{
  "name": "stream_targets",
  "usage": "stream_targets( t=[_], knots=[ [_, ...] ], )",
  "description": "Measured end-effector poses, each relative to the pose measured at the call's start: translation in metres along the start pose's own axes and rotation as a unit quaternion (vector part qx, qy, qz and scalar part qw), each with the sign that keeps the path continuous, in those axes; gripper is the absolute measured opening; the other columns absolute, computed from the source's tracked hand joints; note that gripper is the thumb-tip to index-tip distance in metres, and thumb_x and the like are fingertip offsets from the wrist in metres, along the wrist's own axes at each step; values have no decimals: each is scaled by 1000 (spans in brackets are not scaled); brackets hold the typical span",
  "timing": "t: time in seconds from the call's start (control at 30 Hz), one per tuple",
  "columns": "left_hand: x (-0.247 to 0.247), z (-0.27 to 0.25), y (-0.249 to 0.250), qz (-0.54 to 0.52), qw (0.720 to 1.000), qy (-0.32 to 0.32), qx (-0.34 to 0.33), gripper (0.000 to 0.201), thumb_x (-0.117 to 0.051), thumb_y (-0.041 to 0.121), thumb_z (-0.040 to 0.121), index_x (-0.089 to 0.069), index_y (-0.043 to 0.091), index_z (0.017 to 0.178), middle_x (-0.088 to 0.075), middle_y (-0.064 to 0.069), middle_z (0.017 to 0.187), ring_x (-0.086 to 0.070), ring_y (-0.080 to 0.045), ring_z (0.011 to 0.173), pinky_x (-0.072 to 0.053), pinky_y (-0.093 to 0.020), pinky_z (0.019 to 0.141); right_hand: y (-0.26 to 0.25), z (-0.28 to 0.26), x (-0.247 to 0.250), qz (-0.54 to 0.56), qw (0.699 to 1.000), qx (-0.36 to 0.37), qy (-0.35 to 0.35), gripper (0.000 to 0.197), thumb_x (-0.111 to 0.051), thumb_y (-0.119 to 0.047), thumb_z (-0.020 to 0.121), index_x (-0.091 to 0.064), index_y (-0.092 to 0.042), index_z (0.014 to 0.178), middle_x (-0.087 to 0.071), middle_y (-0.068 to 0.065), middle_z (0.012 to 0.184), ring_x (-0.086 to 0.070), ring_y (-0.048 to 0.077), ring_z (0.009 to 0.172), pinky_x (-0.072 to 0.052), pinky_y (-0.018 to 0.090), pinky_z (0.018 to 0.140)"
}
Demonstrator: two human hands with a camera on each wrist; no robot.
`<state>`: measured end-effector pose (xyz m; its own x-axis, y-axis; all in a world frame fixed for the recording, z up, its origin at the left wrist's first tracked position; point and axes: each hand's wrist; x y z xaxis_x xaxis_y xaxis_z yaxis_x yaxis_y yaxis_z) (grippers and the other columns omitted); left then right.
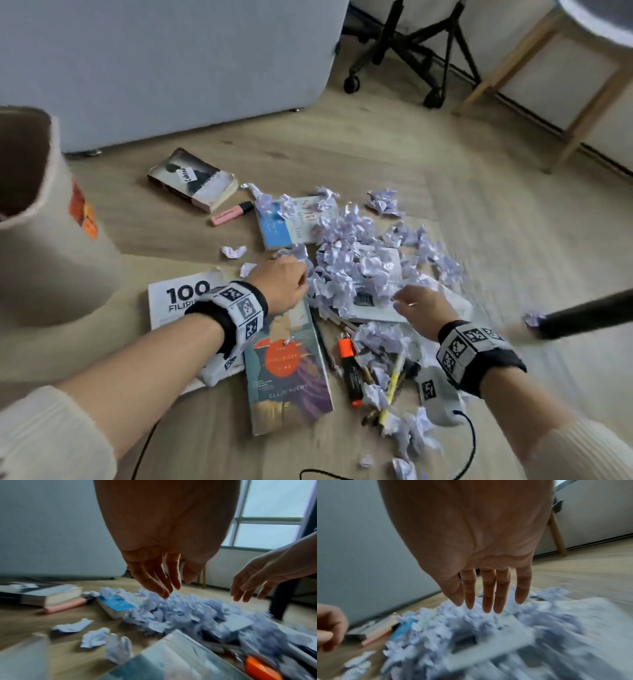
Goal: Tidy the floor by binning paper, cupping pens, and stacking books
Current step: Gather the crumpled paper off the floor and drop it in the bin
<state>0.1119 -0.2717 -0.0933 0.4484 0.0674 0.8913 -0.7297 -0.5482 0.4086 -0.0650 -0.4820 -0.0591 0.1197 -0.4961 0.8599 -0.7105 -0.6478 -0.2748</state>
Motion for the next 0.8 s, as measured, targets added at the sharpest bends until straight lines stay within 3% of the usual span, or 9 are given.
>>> stream_targets(
  t=[0.17,0.23,0.33,0.4,0.5,0.6,0.67,0.73,0.8],
  knots=[
    [-39,26,45,61,994,-87,-33,49,-57,43,91,-41,13,126,-40,-11,128,-48,-32,115,-48,-42,86,57,-52,-27,-88,985,-127,-72,61,-59,-54,85,-45,-16,130,-51,12,129,-55,28,114,-45,34,92],
    [-55,24,66,60,992,-89,-69,58,-58,52,88,-40,16,129,-39,-10,128,-50,-31,113,-50,-43,84,69,-65,-42,-116,971,-162,-131,83,-63,-65,76,-38,-14,136,-48,14,132,-53,31,118,-46,39,95],
    [-83,12,101,95,972,-131,-172,68,-59,63,81,-41,19,130,-39,-10,128,-46,-29,114,-48,-41,85,78,-77,-73,-124,953,-198,-196,123,-65,-77,61,-6,-17,151,-40,21,141,-46,34,127,-44,43,102],
    [-104,1,117,138,950,-174,-220,85,-61,72,72,-35,25,137,-34,-14,135,-39,-33,124,-48,-46,88,78,-84,-92,-109,947,-210,-219,130,-68,-75,59,6,-21,151,-27,24,148,-39,38,132,-41,45,105],
    [-129,-10,126,198,930,-187,-248,87,-63,72,69,-35,25,137,-30,-17,139,-30,-35,131,-50,-47,85,75,-91,-110,-86,961,-185,-188,96,-76,-52,68,-22,-17,139,-30,21,136,-51,37,117,-46,39,88],
    [-139,-16,122,194,934,-155,-257,47,-62,34,88,-40,20,128,-36,-14,135,-35,-31,123,-52,-40,77,76,-92,-121,-58,983,-133,-112,47,-64,-24,84,-38,-11,120,-42,18,126,-58,36,101,-39,33,71],
    [-142,-13,118,190,933,-140,-271,37,-54,17,91,-42,19,126,-37,-13,135,-39,-32,120,-53,-39,73,77,-91,-123,-47,987,-113,-103,34,-57,-15,88,-41,-8,117,-45,20,125,-57,38,103,-35,33,70],
    [-142,-9,118,192,933,-139,-270,33,-50,19,92,-45,19,125,-38,-12,137,-41,-32,119,-53,-39,72,80,-91,-122,-20,990,-99,-101,27,-50,-12,88,-44,-6,114,-49,20,121,-54,36,106,-31,30,71],
    [-143,-3,120,197,936,-137,-258,33,-49,26,93,-47,18,125,-41,-9,137,-43,-31,119,-52,-39,76,84,-90,-117,3,992,-98,-74,7,-45,-12,89,-48,-9,95,-57,20,114,-54,32,104,-30,28,71]
  ],
)
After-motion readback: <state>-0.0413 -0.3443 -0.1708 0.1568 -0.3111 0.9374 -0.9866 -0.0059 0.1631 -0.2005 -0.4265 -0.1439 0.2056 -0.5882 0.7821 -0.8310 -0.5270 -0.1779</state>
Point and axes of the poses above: each hand's wrist, its own z-axis towards the middle knuckle, its own x-axis out of the back of the hand, y = z × x
